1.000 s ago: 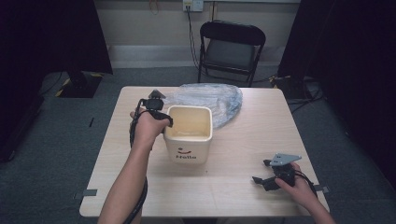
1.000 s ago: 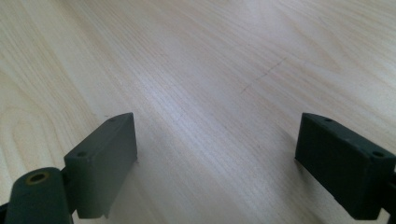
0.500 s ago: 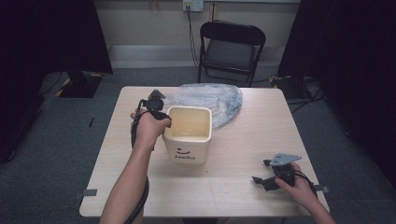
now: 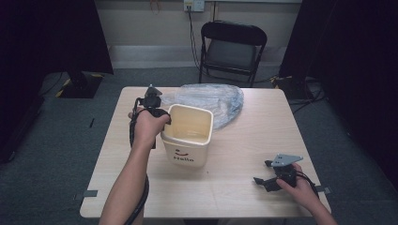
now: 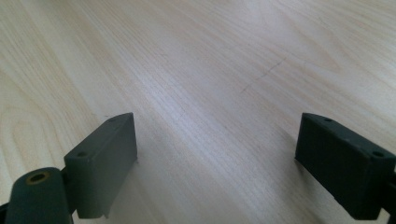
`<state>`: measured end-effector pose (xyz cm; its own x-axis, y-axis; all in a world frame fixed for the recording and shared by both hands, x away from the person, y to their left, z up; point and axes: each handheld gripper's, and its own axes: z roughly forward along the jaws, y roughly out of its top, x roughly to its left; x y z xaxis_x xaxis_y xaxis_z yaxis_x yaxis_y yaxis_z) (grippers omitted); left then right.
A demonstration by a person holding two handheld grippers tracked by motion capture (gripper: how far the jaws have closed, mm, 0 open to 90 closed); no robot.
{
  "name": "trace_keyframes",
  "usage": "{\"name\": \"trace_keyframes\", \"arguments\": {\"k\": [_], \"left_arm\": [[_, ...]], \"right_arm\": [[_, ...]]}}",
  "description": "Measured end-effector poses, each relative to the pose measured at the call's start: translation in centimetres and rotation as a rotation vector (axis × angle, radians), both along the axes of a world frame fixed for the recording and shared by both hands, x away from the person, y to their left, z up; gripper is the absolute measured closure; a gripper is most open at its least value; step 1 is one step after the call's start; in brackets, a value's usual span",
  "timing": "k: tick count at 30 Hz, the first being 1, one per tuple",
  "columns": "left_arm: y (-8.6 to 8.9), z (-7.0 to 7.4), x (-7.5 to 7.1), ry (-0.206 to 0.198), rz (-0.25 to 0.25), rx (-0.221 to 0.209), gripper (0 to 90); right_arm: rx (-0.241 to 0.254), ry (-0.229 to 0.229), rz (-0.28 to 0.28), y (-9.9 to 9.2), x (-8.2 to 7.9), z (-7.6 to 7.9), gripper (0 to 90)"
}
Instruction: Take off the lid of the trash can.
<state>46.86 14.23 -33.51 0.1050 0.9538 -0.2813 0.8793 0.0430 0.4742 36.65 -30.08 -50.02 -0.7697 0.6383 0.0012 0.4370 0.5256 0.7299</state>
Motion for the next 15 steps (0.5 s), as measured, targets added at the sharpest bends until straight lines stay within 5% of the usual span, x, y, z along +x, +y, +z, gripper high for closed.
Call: {"name": "trace_keyframes", "arguments": {"k": [6, 15], "left_arm": [[-0.11, 0.05, -0.14, 0.009, 0.020, -0.011, 76.7], [-0.49, 0.17, -0.26, -0.001, 0.016, 0.029, 75.6]], "right_arm": [[0.000, 0.000, 0.002, -0.02, 0.01, 0.00, 11.7], [0.000, 0.000, 0.002, -0.02, 0.01, 0.00, 11.7]]}}
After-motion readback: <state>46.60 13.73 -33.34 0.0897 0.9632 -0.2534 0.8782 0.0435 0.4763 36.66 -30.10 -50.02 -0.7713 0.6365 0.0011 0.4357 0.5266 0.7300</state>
